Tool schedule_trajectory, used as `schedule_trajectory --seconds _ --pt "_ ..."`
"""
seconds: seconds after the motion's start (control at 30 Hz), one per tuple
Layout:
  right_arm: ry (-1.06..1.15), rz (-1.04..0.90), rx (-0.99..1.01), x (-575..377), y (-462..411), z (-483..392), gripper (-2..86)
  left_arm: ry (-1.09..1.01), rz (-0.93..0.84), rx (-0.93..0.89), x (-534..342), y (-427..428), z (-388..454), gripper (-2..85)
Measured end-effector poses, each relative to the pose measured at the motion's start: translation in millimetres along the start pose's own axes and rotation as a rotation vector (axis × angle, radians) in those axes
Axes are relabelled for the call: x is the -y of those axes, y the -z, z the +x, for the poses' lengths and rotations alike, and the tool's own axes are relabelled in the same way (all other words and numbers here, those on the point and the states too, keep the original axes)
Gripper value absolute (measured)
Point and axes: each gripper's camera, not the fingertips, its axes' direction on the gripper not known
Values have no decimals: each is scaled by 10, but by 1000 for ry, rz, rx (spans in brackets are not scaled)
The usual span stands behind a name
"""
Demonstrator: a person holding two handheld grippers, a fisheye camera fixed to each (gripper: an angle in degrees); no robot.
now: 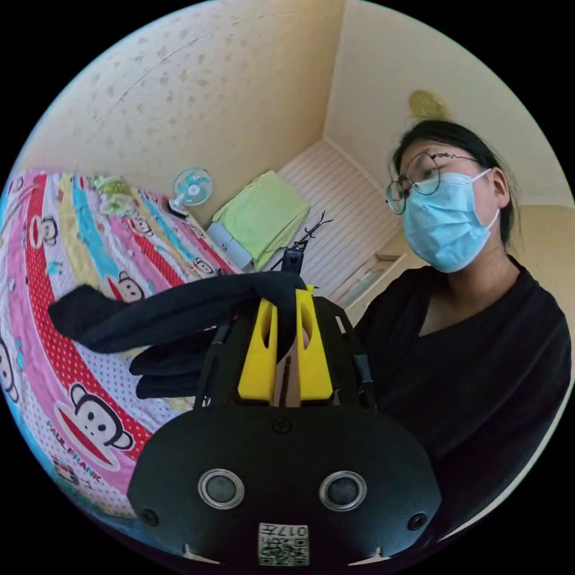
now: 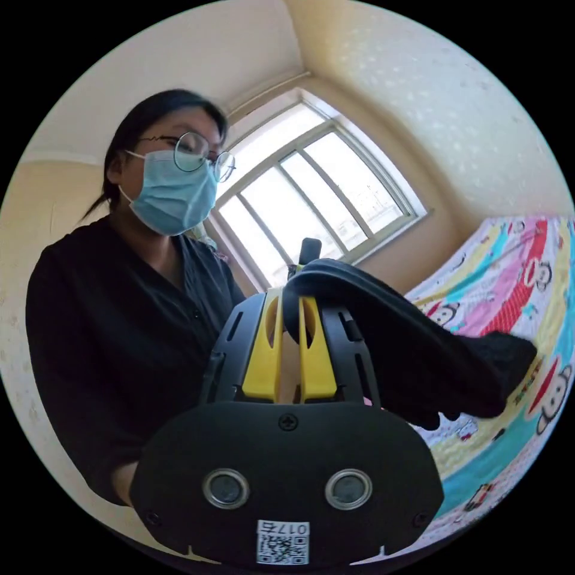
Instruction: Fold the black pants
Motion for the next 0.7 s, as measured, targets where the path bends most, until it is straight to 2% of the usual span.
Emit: schedule_trajectory --seconds 0.07,0.13,0.27,0.37,0.43,0.5,0.57,0.7 --pt "151 34 15 519 80 -426 6 -78 55 17 273 59 463 52" --pt "207 54 16 898 145 -609 6 -152 128 66 626 120 879 52" --pt "190 24 -118 1506 229 -699 8 -102 148 126 1101 130 985 53" --pt "43 -62 -251 1607 217 -281 12 18 142 198 1230 6 575 57" --pt "-97 -107 -305 1515 201 181 12 230 119 201 1162 -119 -60 54" --pt "-213 -106 -298 1363 207 679 10 312 100 238 1100 -212 -477 53" --pt "-347 -107 -291 1174 179 1267 8 349 62 314 1073 -316 -814 52" --pt "-394 -210 -353 871 -18 1652 9 398 -37 463 854 -629 -1324 53"
